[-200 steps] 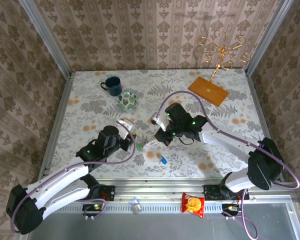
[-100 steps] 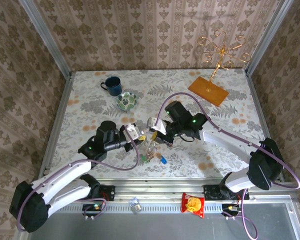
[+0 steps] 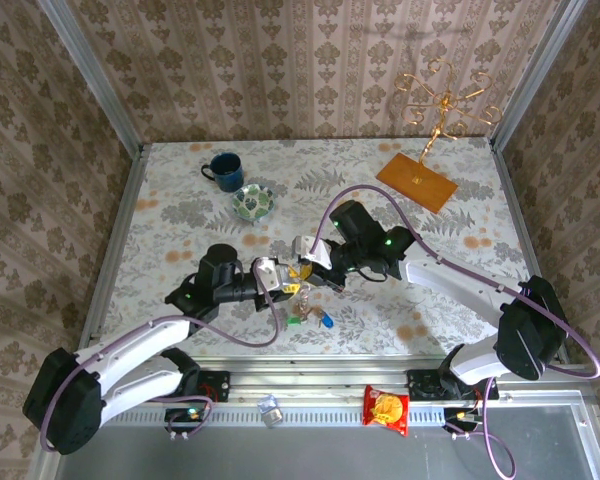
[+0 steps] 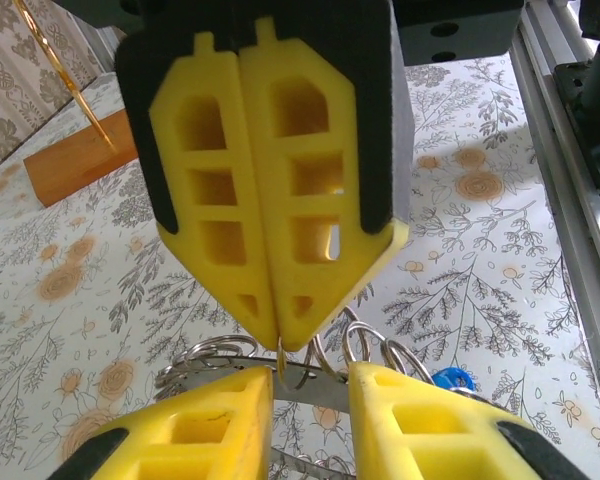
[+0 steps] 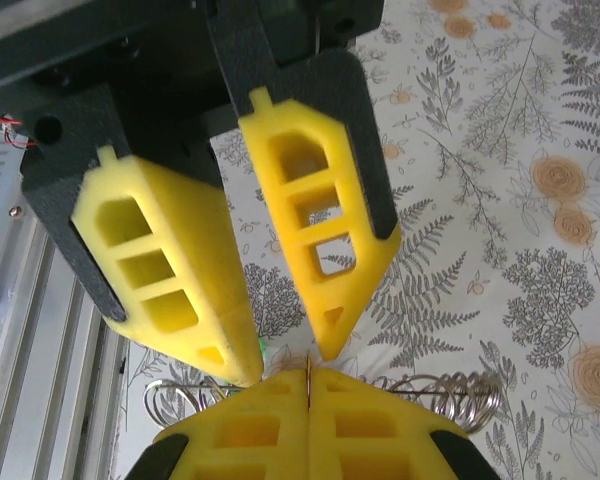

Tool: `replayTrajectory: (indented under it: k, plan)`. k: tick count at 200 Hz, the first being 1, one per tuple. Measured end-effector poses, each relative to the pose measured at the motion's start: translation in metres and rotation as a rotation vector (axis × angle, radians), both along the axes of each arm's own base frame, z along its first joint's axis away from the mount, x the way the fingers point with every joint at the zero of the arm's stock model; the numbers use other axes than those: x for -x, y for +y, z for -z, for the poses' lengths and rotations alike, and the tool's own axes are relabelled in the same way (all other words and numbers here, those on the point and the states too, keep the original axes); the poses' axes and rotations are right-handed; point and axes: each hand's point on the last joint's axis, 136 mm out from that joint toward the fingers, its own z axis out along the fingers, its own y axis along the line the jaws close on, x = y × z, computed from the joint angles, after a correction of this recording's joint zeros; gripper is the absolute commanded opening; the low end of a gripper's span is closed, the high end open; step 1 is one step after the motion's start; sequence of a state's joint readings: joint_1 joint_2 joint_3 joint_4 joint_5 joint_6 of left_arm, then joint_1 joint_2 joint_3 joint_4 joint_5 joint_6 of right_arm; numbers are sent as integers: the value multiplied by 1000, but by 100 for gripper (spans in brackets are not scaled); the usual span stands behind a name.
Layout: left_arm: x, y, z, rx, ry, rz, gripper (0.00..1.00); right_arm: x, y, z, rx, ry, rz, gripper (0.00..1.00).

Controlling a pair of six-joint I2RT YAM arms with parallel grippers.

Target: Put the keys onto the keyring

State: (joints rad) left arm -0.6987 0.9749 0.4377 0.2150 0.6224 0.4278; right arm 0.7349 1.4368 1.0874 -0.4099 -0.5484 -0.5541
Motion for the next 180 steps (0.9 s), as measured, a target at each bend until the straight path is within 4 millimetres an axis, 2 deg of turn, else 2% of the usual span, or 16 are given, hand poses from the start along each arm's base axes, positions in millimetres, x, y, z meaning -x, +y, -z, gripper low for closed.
replayTrajectory:
  k: [37, 78, 104, 130, 133, 144, 153, 166, 180]
  plan:
    - [-2, -2, 4, -1, 9, -1, 24, 3, 2, -1, -8, 3, -13, 0]
    - [-3, -3, 5, 11, 16, -9, 6, 4, 4, -3, -16, -2, -19, 0]
    - [-4, -3, 5, 25, 21, -15, 0, 5, 5, -3, -20, 1, -25, 0]
    - [-3, -3, 5, 38, 32, -19, 0, 5, 5, -4, -21, -2, -29, 0]
    - [-3, -3, 5, 40, 33, -20, 0, 5, 5, -4, -22, -3, -30, 4]
    - [-3, -3, 5, 46, 37, -22, 0, 5, 6, -4, -24, -6, -29, 31]
    - [-3, -2, 5, 51, 41, -26, 0, 3, 6, -5, -36, -6, -16, 43]
    - [-3, -2, 6, 55, 48, -32, 0, 2, 2, -8, -67, -11, 16, 53]
    - [-5, -1, 7, 57, 54, -47, 0, 0, -9, -15, -111, -7, 73, 56]
